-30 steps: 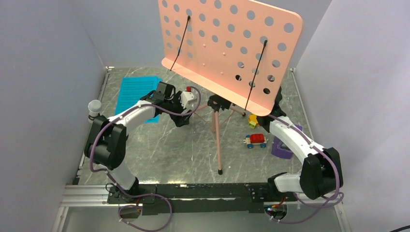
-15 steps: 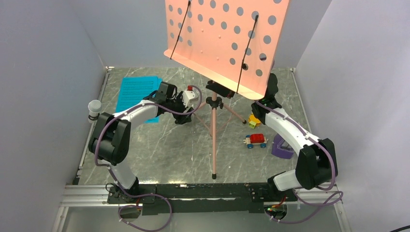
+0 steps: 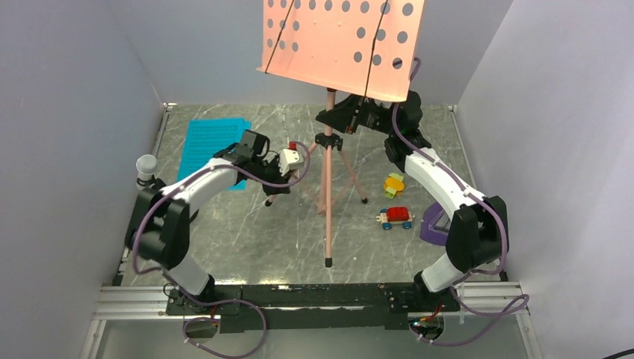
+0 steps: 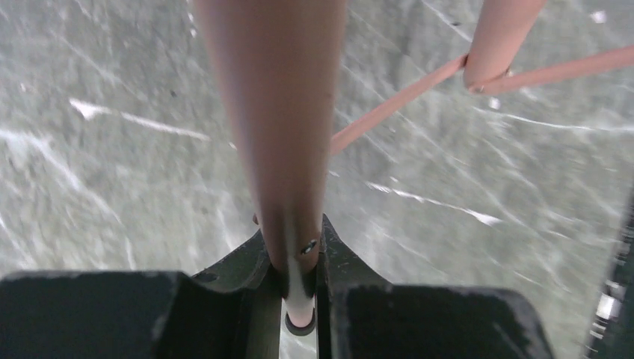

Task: Pack up the instrument practice props

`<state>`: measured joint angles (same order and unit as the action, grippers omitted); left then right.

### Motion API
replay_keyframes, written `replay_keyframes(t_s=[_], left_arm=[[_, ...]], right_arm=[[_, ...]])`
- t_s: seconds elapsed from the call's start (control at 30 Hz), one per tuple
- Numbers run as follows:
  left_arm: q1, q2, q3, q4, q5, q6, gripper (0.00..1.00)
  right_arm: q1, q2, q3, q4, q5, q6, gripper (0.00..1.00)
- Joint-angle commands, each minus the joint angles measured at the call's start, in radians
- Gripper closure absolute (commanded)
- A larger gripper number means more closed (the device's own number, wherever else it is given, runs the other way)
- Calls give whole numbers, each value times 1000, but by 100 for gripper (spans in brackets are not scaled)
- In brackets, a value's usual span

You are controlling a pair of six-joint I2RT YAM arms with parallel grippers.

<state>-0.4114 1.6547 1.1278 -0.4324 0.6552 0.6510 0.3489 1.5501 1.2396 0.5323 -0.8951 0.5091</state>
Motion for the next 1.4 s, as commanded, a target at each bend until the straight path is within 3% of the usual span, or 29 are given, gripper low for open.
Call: replay_keyframes(t_s=[0.0,0.13,0.3,0.47,0.7,0.83,1.0,1.23,1.37], left_arm=[[11,-297,-17,-100,97,-78,99],[20,-415,-33,-176,60,-71,99],[29,-471,-54,-326,133,-26,99],[29,-458,-74,-514,274,24,99],[30,-387,-41,-736,350,127,99],[29,-374,-107,-690,391,104,99],[33,-322,-135,-491,354,-115,99],[53,-210,-169,-302,402,-299,99],[82,-65,-126,-397,455,-257,99]], right_arm=[[34,4,154,45,8,10,100],[60,24,186,-32,42,4,100],[100,25,166,-159,150,59,100],[172,4,118,-222,190,63,100],[211,9,84,-356,305,190,100],[212,32,31,-352,319,227,100],[212,101,-20,-327,324,279,100],[176,263,60,-309,304,294,100],[163,320,56,-351,296,279,100]])
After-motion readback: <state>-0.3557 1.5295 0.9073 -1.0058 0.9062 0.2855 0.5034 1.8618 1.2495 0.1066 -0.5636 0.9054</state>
